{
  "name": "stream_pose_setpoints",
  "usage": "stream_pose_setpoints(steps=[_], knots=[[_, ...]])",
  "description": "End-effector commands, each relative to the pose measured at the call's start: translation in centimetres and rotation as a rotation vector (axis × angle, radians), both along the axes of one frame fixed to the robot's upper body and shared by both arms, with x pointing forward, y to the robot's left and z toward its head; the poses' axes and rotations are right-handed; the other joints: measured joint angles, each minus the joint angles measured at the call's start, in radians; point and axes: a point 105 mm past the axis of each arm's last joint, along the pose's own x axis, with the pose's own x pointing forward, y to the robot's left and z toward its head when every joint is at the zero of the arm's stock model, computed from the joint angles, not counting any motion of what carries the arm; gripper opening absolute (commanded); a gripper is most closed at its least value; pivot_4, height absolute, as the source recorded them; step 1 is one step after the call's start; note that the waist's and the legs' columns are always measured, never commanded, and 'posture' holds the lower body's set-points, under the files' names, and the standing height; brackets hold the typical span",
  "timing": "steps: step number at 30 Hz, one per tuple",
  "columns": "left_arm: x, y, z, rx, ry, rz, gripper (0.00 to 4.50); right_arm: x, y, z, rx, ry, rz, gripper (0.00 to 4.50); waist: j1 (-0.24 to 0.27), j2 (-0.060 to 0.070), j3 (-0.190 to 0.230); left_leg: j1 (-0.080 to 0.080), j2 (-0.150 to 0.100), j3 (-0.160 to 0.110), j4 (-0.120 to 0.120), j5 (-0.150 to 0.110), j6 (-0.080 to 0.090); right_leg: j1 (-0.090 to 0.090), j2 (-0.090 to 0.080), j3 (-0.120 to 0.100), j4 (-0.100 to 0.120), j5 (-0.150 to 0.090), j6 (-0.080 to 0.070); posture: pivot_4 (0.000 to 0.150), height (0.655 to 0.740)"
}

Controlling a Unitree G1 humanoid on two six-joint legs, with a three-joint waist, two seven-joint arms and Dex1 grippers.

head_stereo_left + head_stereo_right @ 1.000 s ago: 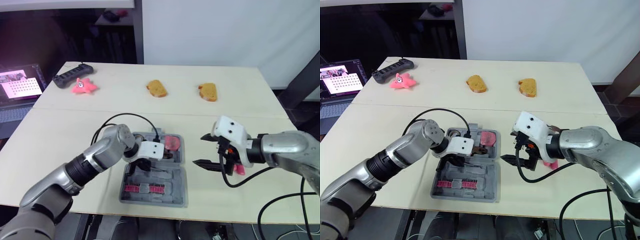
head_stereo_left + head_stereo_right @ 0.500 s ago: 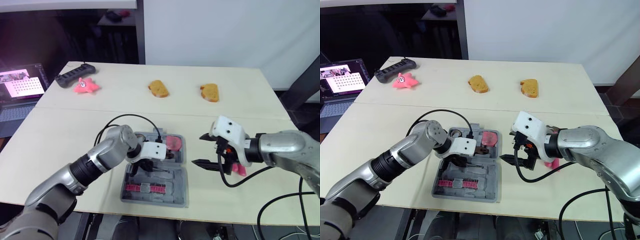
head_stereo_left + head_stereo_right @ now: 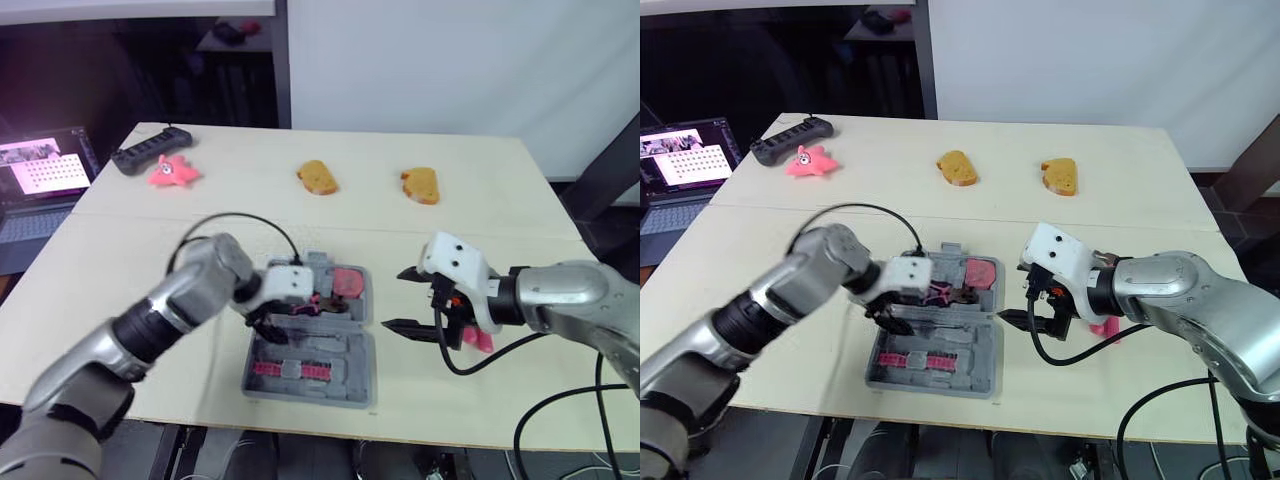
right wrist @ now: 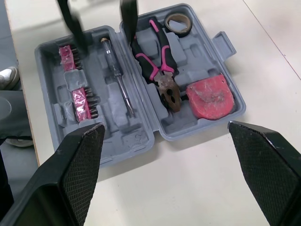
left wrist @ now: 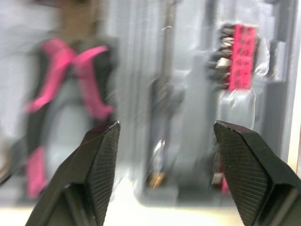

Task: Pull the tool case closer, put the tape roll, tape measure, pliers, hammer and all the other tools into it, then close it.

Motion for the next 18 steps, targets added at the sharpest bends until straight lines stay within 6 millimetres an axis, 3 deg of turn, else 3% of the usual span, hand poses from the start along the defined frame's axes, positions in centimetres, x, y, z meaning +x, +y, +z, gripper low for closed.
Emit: stream_pose_setpoints(steps=[1,3,5,8,11,13,16,18], knots=[[-0.8,-0.3,2.8,-0.169,-0.037,-0.047,3.39,0.0,0.4,0.6,0.012,-0.038,0.027,4.5,0.002,0.0,0.0,0.0,0.0,0.0,0.0,0.0,0.0,0.0,0.0,0.0,0.0,0.0,0.0,0.15,0.74],[-0.8,-0.2,3.6,-0.277,-0.122,-0.056,3.39,0.1,0.6,0.7,0.016,-0.042,0.036,4.5,0.002,0.0,0.0,0.0,0.0,0.0,0.0,0.0,0.0,0.0,0.0,0.0,0.0,0.0,0.0,0.15,0.74],[-0.5,-0.8,5.0,-0.475,-0.322,-0.1,3.39,0.1,0.7,0.8,0.019,-0.051,0.048,4.5,0.003,0.001,0.0,0.0,0.0,0.0,0.0,0.0,0.0,0.0,0.0,0.0,0.0,0.0,0.0,0.15,0.74],[-0.6,0.2,4.0,-0.534,-0.289,-0.033,3.39,0.3,0.9,1.1,0.027,-0.082,0.06,4.5,0.006,0.0,0.0,0.0,0.0,0.0,0.001,0.0,0.0,0.0,-0.001,0.0,0.0,0.0,0.0,0.15,0.74],[-1.9,1.1,2.6,-0.592,-0.13,-0.058,2.53,0.3,1.2,1.3,0.039,-0.106,0.085,4.5,0.005,0.001,0.0,0.0,0.0,0.0,0.001,0.0,0.0,0.0,0.0,0.0,0.0,0.0,0.0,0.15,0.74],[-2.6,1.6,1.4,-0.602,-0.033,-0.075,1.53,0.4,1.3,1.4,0.036,-0.11,0.095,4.5,0.004,0.001,0.0,0.0,0.0,0.001,0.001,0.0,0.0,0.0,-0.001,0.0,0.0,0.0,0.0,0.15,0.74],[-2.6,1.9,-0.4,-0.578,-0.034,-0.096,0.02,0.6,1.3,1.4,0.031,-0.114,0.101,4.5,0.005,0.001,0.0,0.0,0.0,0.001,0.001,0.0,0.0,0.0,0.0,0.0,0.0,0.0,0.0,0.15,0.74],[-2.5,1.9,-1.6,-0.543,-0.068,-0.119,0.02,0.7,1.3,1.4,0.025,-0.115,0.105,4.5,0.005,0.001,0.0,0.0,0.0,0.001,0.001,0.0,0.0,0.0,-0.001,0.0,0.0,0.0,0.0,0.15,0.74]])
